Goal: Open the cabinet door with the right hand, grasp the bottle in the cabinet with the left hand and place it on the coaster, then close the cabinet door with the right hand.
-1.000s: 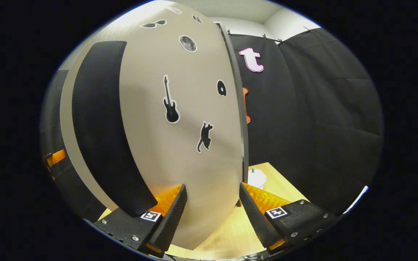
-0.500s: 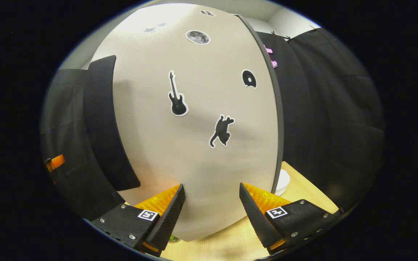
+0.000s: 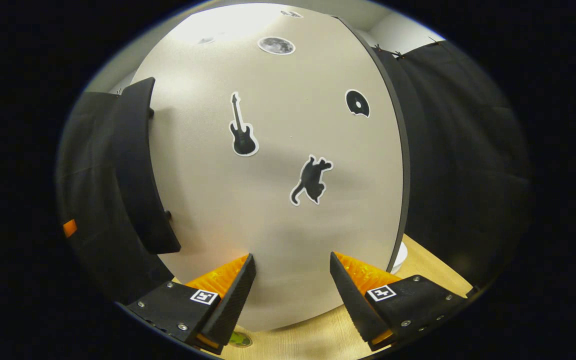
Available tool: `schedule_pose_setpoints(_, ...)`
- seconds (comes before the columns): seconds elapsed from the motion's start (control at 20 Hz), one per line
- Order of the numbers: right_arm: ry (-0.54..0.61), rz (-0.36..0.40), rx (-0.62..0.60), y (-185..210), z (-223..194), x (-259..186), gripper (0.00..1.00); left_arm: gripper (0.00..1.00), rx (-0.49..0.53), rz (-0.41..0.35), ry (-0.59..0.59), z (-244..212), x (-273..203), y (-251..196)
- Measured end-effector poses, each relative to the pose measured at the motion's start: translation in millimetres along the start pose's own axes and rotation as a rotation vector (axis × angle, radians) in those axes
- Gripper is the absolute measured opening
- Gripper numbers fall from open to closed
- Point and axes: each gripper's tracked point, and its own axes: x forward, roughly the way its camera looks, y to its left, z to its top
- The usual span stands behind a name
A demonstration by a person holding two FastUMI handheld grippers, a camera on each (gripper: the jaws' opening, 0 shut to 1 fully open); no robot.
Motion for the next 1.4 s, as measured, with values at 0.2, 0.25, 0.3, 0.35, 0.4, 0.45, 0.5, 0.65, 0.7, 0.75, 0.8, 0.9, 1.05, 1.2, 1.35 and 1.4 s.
schedule_pose_setpoints(0.2,-0.004,-0.008,-0.002,1.5,0.1,3.2,0.93,0.94,0.005,0.004,-0.008,2.0,4.0,12.1)
schedule_pose_setpoints(0.25,-0.004,-0.009,0.001,2.2,0.4,4.7,0.93,0.94,0.008,0.006,-0.009,1.8,5.8,15.3)
schedule_pose_setpoints(0.3,-0.004,-0.010,0.002,2.5,0.3,6.2,0.93,0.94,0.010,0.011,-0.010,1.6,7.7,18.4)
schedule_pose_setpoints(0.35,-0.005,-0.011,0.003,2.9,0.8,7.2,0.93,0.94,0.010,0.013,-0.008,1.5,10.3,21.3)
schedule_pose_setpoints(0.4,-0.005,-0.012,0.004,3.3,1.0,7.7,0.93,0.94,0.009,0.013,-0.006,0.5,12.5,21.8)
schedule_pose_setpoints(0.45,-0.006,-0.013,0.006,3.8,1.4,8.7,0.93,0.94,0.007,0.013,-0.005,-0.8,16.8,21.6)
schedule_pose_setpoints(0.5,-0.006,-0.014,0.007,3.8,1.4,9.7,0.93,0.94,0.006,0.012,-0.005,0.2,19.5,21.5)
schedule_pose_setpoints(0.65,-0.007,-0.020,0.009,4.8,2.0,11.7,0.93,0.94,0.011,0.004,-0.007,2.1,28.0,17.9)
schedule_pose_setpoints(0.7,-0.006,-0.021,0.009,4.6,2.1,12.9,0.93,0.94,0.013,0.001,-0.007,2.6,32.2,16.1)
schedule_pose_setpoints(0.75,-0.006,-0.022,0.009,4.8,2.1,13.7,0.93,0.94,0.016,-0.003,-0.007,3.0,35.0,13.8)
schedule_pose_setpoints(0.8,-0.005,-0.023,0.009,4.7,2.2,14.5,0.93,0.94,0.016,-0.007,-0.006,2.6,38.4,11.9)
schedule_pose_setpoints(0.9,-0.005,-0.025,0.004,5.0,2.7,15.6,0.93,0.94,0.015,-0.014,-0.002,1.3,45.6,7.6)
schedule_pose_setpoints(1.05,0.000,-0.028,-0.006,5.6,2.8,16.6,0.93,0.94,0.015,-0.023,0.003,-0.2,53.0,2.3)
schedule_pose_setpoints(1.2,0.002,-0.030,-0.015,6.1,3.9,17.5,0.93,0.94,0.016,-0.029,0.008,-0.5,59.5,-2.7)
schedule_pose_setpoints(1.35,0.010,-0.024,-0.023,6.8,3.8,17.6,0.93,0.94,0.020,-0.032,0.005,1.5,60.9,-6.0)
schedule_pose_setpoints(1.4,0.013,-0.025,-0.032,6.4,4.0,17.7,0.93,0.94,0.020,-0.033,0.003,3.4,61.1,-7.4)
